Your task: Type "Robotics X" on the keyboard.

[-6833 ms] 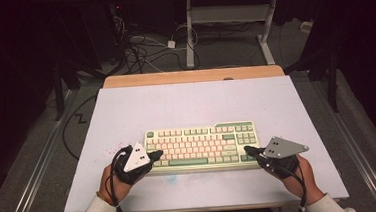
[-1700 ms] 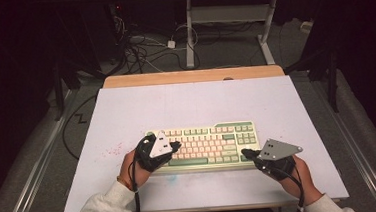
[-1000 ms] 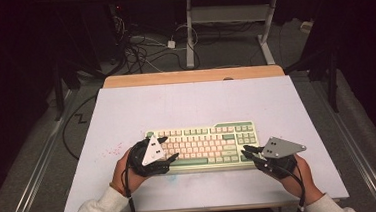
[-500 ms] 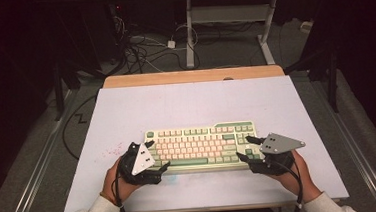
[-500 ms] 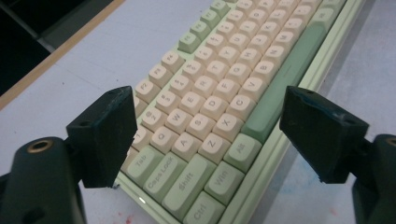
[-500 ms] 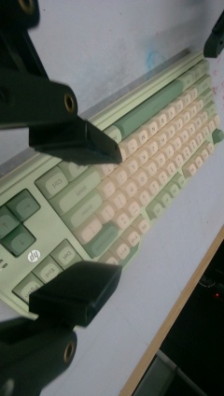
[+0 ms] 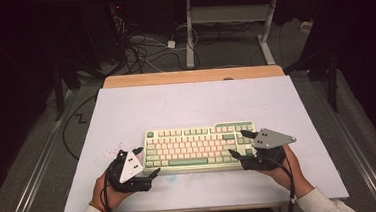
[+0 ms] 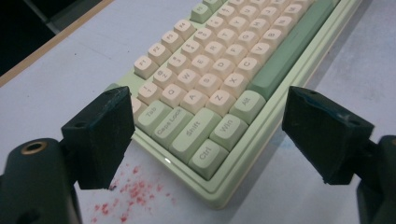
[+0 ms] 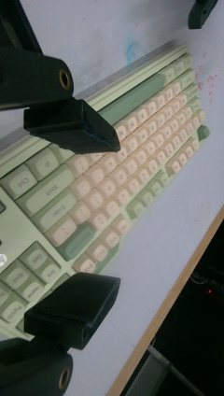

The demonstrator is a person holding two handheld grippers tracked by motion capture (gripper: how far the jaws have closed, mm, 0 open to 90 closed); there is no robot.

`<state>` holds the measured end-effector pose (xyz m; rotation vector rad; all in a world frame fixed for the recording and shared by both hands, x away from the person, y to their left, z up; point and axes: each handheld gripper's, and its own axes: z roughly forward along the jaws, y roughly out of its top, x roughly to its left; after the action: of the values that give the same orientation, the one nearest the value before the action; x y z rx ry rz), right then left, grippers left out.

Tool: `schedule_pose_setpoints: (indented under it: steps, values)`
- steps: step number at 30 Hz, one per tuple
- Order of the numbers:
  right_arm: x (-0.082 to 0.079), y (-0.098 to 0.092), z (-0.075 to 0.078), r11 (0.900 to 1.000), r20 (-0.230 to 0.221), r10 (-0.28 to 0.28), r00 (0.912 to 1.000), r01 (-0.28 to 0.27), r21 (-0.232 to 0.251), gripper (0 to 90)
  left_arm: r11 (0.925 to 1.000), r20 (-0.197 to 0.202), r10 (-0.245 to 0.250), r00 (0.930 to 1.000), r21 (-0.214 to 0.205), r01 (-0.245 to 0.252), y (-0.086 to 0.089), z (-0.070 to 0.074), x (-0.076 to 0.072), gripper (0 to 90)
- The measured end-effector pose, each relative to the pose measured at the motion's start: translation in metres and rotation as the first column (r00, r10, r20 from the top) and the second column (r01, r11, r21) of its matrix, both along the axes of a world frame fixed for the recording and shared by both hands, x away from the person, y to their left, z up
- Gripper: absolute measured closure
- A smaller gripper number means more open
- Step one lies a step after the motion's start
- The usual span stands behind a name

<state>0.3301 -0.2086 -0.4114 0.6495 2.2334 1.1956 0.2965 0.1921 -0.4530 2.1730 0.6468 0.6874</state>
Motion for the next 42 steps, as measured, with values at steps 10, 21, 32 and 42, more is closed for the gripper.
schedule_pose_setpoints:
  steps: [10,21,32,42]
  values:
    - [0.014,0.027,0.000,0.9967,-0.032,0.075,0.9967,-0.076,-0.031,76.9,0.9991,-0.001,0.034,0.9994,-0.024,-0.034,0.013,-0.003,-0.009,16.4]
    - [0.037,0.068,-0.014,0.9887,-0.093,0.098,0.9909,-0.107,-0.105,90.0,0.9982,-0.006,0.049,0.9988,-0.033,-0.049,0.019,-0.005,-0.015,16.4]
    - [0.059,0.084,-0.031,0.9777,-0.152,0.065,0.9862,-0.093,-0.188,90.0,0.9985,-0.013,0.048,0.9988,-0.027,-0.048,0.020,-0.006,-0.015,16.4]
    - [0.064,0.091,-0.039,0.9653,-0.177,0.043,0.9833,-0.086,-0.246,90.0,0.9993,-0.022,0.032,0.9992,-0.019,-0.033,0.018,-0.007,-0.015,16.4]
